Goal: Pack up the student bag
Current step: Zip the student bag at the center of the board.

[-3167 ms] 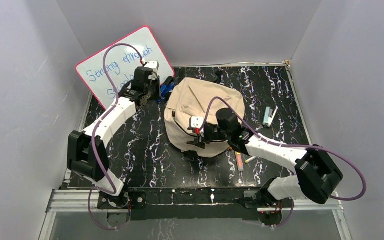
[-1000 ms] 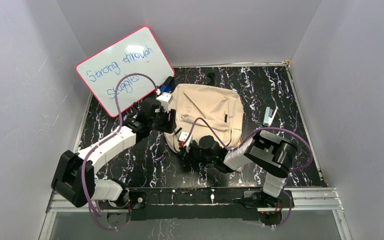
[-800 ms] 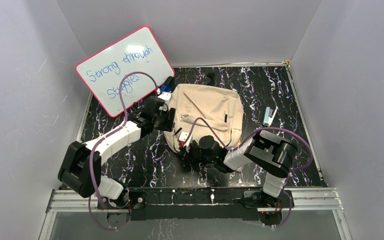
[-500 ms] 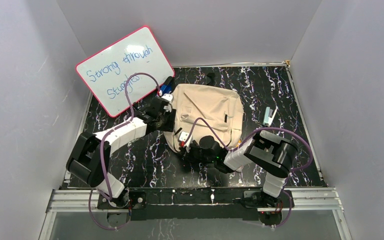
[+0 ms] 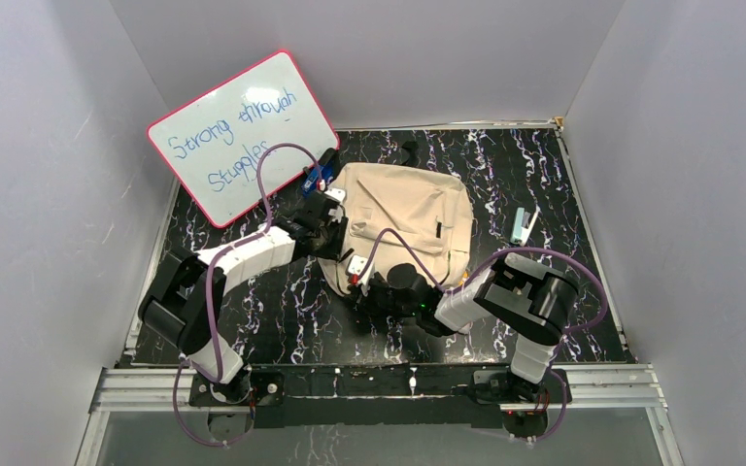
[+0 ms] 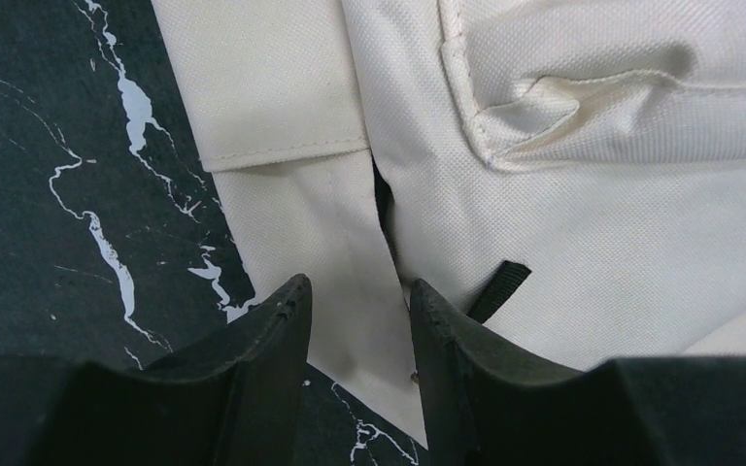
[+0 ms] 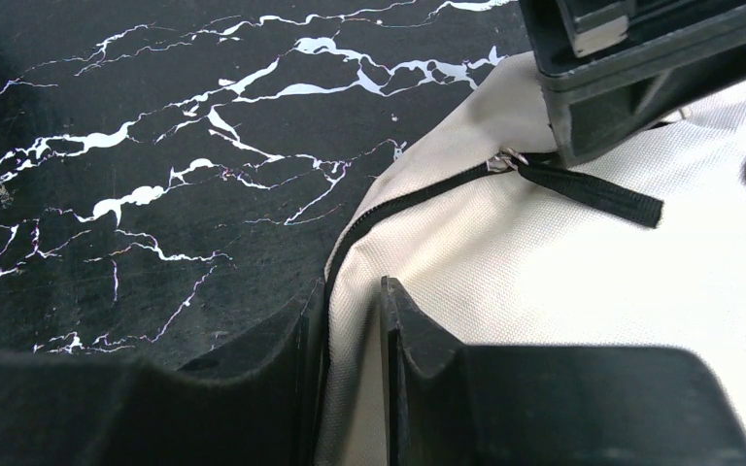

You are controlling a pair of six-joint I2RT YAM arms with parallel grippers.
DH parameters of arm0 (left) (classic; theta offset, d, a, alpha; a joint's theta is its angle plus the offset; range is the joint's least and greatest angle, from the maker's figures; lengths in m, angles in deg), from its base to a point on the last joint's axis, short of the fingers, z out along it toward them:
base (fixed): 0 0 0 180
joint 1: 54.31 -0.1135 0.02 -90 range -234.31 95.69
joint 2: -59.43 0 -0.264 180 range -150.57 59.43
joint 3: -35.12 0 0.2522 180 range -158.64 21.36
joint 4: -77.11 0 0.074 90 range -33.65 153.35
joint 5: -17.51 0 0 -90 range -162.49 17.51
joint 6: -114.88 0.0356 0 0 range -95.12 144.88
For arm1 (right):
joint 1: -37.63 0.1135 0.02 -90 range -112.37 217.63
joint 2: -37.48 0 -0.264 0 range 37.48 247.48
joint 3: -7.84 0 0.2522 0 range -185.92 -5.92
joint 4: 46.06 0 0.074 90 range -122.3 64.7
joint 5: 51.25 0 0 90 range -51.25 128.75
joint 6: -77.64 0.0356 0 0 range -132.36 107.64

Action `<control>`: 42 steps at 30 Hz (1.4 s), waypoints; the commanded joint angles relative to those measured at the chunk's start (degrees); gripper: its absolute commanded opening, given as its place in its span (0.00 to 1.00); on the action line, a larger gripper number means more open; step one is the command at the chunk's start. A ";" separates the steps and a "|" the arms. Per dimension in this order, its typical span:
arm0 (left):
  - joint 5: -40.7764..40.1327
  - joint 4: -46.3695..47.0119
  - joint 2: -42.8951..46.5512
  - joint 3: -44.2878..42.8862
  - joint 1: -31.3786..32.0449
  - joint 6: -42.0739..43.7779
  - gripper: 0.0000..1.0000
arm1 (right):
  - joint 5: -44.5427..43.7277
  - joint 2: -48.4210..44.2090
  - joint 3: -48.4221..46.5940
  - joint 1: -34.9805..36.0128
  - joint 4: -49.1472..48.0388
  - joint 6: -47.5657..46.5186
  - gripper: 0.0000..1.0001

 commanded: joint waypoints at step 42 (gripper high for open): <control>16.88 2.97 12.39 0.59 0.25 12.68 0.26 | 0.89 -0.36 1.19 0.05 -4.90 0.89 0.31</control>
